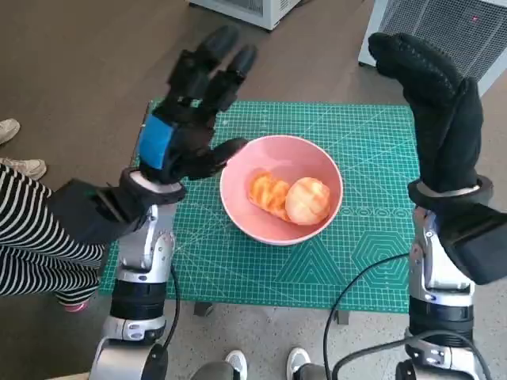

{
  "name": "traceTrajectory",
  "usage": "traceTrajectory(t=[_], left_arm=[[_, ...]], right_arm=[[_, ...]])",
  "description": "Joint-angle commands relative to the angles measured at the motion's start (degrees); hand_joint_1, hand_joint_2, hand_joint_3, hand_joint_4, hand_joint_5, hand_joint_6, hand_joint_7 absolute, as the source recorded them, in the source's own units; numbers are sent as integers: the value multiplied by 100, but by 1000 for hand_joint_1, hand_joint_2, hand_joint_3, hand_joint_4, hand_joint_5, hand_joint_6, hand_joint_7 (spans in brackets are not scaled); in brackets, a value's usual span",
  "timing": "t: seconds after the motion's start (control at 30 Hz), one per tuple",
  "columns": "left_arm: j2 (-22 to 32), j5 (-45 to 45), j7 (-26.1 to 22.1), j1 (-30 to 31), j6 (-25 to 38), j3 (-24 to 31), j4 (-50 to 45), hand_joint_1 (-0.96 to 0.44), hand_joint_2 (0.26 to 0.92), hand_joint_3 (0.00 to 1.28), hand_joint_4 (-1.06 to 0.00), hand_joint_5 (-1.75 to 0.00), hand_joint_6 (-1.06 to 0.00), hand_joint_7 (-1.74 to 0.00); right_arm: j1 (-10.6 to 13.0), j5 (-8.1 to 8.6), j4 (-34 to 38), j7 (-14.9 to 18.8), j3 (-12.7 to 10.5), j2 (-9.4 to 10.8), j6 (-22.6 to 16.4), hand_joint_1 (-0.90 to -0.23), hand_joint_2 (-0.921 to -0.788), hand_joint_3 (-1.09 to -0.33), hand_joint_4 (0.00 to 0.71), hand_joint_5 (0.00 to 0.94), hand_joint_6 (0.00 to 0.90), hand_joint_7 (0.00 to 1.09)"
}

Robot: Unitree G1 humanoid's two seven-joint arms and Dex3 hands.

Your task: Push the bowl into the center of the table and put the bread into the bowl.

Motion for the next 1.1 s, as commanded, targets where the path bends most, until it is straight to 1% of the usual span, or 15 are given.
traceTrajectory(t=[0.03, 0.27, 0.53, 0.77, 1.1], left_arm=[[-101, -22, -25, -4, -301, 39, 192, -140, 897, 163, -237, -42, 1, -587], [-108, 36, -18, -43, -343, 19, 266, -140, 901, 154, -245, -44, 1, -604], [-38, 40, 20, -10, -56, -17, 102, -134, 908, 153, -236, -39, 1, -606], [-21, 58, 40, -4, 49, -13, 68, -129, 909, 154, -231, -37, 1, -604], [-40, 54, 87, 13, 146, -29, -19, -125, 910, 160, -230, -37, 1, -674]], right_arm=[[164, 4, 46, -18, 8, 33, 32, -764, -921, -748, 173, 1, -1, 569], [166, 23, 79, -10, 7, 46, 30, -763, -921, -749, 173, 1, -1, 567], [174, 24, 85, -18, 7, 53, 41, -759, -921, -749, 175, 2, -1, 566], [174, 27, 90, -25, 3, 54, 51, -757, -921, -750, 175, 2, -1, 566], [168, 34, 135, -26, -10, 52, 41, -753, -921, -750, 176, 2, -1, 566]])
